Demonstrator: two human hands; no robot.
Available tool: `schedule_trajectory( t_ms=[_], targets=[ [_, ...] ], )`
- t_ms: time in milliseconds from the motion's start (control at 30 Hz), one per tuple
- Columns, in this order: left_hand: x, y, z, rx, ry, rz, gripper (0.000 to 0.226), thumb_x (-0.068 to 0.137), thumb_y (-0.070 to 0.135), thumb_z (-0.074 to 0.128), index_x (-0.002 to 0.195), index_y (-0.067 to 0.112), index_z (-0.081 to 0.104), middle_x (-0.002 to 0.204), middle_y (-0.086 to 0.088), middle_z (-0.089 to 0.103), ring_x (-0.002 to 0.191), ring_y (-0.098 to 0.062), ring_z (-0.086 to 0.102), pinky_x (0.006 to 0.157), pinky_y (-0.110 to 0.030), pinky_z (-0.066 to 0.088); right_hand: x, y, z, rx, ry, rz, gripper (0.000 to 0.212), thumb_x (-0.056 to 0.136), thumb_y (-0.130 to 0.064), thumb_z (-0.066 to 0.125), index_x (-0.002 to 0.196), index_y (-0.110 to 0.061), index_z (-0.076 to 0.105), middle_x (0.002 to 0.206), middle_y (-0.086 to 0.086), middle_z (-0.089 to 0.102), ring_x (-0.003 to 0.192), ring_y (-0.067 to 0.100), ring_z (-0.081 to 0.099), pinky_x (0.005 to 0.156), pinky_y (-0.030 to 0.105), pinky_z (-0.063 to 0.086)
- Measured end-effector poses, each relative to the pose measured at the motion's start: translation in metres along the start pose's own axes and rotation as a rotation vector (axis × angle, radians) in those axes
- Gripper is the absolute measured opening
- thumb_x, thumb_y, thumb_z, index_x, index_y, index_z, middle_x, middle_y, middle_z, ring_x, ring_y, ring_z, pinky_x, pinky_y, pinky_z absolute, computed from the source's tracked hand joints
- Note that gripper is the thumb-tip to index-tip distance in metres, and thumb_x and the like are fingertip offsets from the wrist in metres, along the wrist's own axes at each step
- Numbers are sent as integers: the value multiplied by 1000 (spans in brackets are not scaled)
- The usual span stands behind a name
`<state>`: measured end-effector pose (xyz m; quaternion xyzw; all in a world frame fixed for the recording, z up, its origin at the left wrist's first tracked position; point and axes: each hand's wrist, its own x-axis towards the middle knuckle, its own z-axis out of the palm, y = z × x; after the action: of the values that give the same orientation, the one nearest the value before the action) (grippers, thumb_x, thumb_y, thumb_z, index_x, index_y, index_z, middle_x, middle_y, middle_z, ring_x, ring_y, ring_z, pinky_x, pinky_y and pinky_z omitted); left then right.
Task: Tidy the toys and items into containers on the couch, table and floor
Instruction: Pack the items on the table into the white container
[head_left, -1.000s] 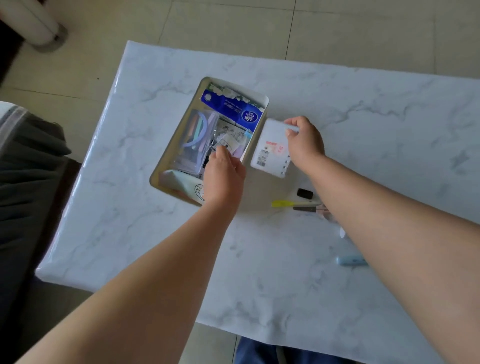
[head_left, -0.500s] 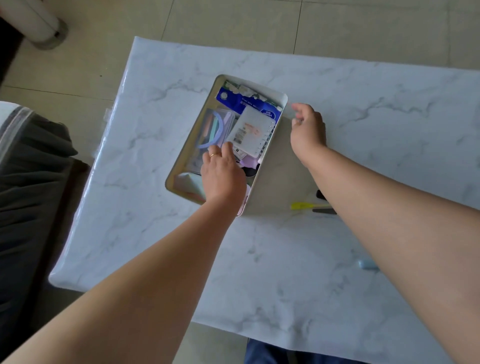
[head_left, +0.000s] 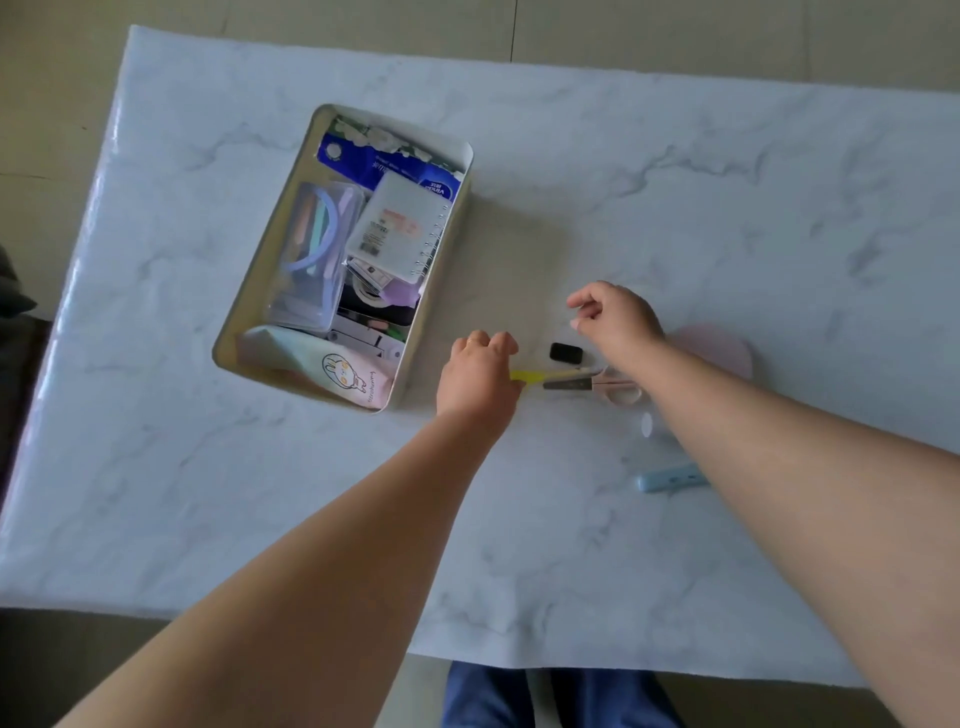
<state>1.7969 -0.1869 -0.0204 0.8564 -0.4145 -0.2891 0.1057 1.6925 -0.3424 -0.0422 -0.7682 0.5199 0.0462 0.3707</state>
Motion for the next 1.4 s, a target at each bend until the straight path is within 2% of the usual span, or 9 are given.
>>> schedule_trajectory(
  t_ms=[167, 400, 667, 833, 1033, 1133, 1233, 1300, 1400],
  targets=[
    [2, 11, 22, 91, -29, -63, 38, 85, 20, 67, 121, 20, 54, 120, -7, 49, 117, -27, 42, 78, -33, 41, -12, 13, 13, -112, -77, -73, 23, 81, -23, 72, 103, -26, 66, 104, -2, 56, 98, 20, 58, 84, 30, 48],
    [1, 16, 27, 191, -19, -62, 33, 83, -4, 48, 111, 12, 57, 110, -13, 52, 104, -33, 50, 67, -34, 40, -11, 8, 24, -260, -26, -83, 22, 83, -23, 68, 105, -22, 65, 116, 6, 56, 103, 28, 58, 85, 35, 50],
    [-5, 6, -28, 187, 99, -32, 28, 85, -3, 50, 108, 11, 55, 105, -12, 53, 98, -33, 51, 62, -35, 38, -7, -43, 2, -25, 196, -48, 21, 85, -29, 64, 104, -19, 62, 113, 7, 60, 102, 28, 60, 84, 35, 51],
    [-13, -18, -77, 141, 189, -111, 30, 87, -3, 49, 113, 11, 52, 109, -13, 54, 97, -33, 52, 66, -36, 36, -2, -97, -15, 84, 311, -70, 20, 85, -30, 61, 102, -19, 61, 110, 4, 62, 98, 24, 61, 78, 31, 49],
    [-19, -52, -115, 63, 287, -308, 25, 87, -6, 47, 109, 5, 50, 107, -16, 56, 92, -35, 57, 66, -38, 39, -10, -155, -8, 158, 187, -147, 24, 87, -29, 62, 107, -17, 62, 105, 2, 68, 93, 20, 64, 73, 24, 45],
    [-15, -64, -116, 29, 288, -352, 17, 89, -2, 51, 105, 5, 52, 102, -14, 59, 84, -30, 55, 63, -37, 38, -15, -173, 10, 173, 54, -191, 26, 86, -31, 65, 109, -17, 63, 100, -1, 67, 97, 18, 64, 77, 24, 46],
    [-12, -70, -110, 0, 289, -370, 13, 89, -1, 55, 101, 5, 53, 103, -15, 58, 89, -31, 56, 64, -36, 38, -15, -175, 28, 172, -64, -158, 34, 85, -34, 68, 114, -19, 61, 107, 1, 65, 102, 20, 62, 84, 28, 48],
    [-10, -72, -107, 4, 299, -355, 16, 88, -1, 55, 103, 4, 53, 107, -15, 56, 97, -32, 54, 68, -34, 37, -15, -171, 34, 168, -58, -130, 36, 85, -32, 67, 118, -19, 59, 112, 1, 66, 103, 21, 62, 86, 28, 48],
    [-9, -71, -103, 25, 325, -302, 24, 87, -1, 56, 109, 6, 52, 111, -14, 54, 104, -31, 50, 72, -34, 37, -18, -159, 32, 163, -5, -115, 28, 88, -28, 62, 115, -20, 60, 100, -3, 66, 98, 20, 63, 77, 25, 45]
  ],
)
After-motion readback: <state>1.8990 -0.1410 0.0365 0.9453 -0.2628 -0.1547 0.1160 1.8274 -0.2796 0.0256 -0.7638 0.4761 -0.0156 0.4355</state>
